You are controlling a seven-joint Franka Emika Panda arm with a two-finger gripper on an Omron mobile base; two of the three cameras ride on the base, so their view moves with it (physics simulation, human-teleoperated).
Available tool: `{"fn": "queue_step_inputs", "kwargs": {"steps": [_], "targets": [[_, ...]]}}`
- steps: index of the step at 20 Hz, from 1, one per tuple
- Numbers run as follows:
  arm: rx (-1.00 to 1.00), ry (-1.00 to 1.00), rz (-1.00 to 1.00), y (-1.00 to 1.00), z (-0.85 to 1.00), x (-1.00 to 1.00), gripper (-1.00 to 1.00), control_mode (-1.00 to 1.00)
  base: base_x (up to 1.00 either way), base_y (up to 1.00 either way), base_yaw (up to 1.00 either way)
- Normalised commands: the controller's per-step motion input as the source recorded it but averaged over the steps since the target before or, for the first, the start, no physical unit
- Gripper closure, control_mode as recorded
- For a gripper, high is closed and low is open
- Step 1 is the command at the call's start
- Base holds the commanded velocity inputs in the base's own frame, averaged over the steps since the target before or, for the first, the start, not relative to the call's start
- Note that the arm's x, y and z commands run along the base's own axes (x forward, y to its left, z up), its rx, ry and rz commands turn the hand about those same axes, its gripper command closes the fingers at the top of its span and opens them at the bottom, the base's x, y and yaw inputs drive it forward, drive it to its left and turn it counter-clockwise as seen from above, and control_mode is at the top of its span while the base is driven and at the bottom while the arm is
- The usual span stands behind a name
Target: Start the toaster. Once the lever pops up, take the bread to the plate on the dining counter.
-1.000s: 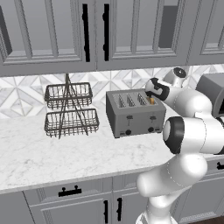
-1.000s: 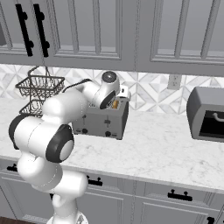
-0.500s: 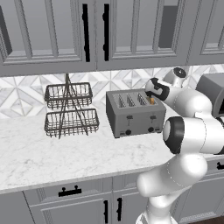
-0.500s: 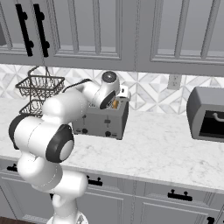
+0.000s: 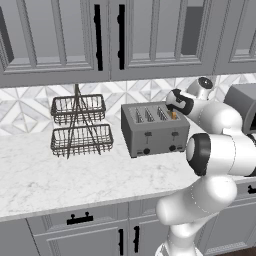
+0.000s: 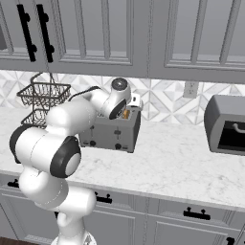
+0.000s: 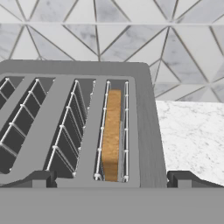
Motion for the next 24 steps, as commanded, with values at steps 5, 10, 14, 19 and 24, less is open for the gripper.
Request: {"fn": "queue_step_inputs", "kwargs": {"steps": [5,10,14,19,24], "targets": [[0.0,0.0,0.0,0.0,0.0,0.0,-1.0,-1.0,0.0,0.0,0.0],[0.0,0.0,0.0,0.0,0.0,0.0,-1.0,-1.0,0.0,0.0,0.0],[0.0,0.0,0.0,0.0,0.0,0.0,-1.0,-1.0,0.0,0.0,0.0],[0.0,0.0,0.0,0.0,0.0,0.0,-1.0,-1.0,0.0,0.0,0.0],[0.0,0.0,0.0,0.0,0.0,0.0,-1.0,-1.0,0.0,0.0,0.0]]}}
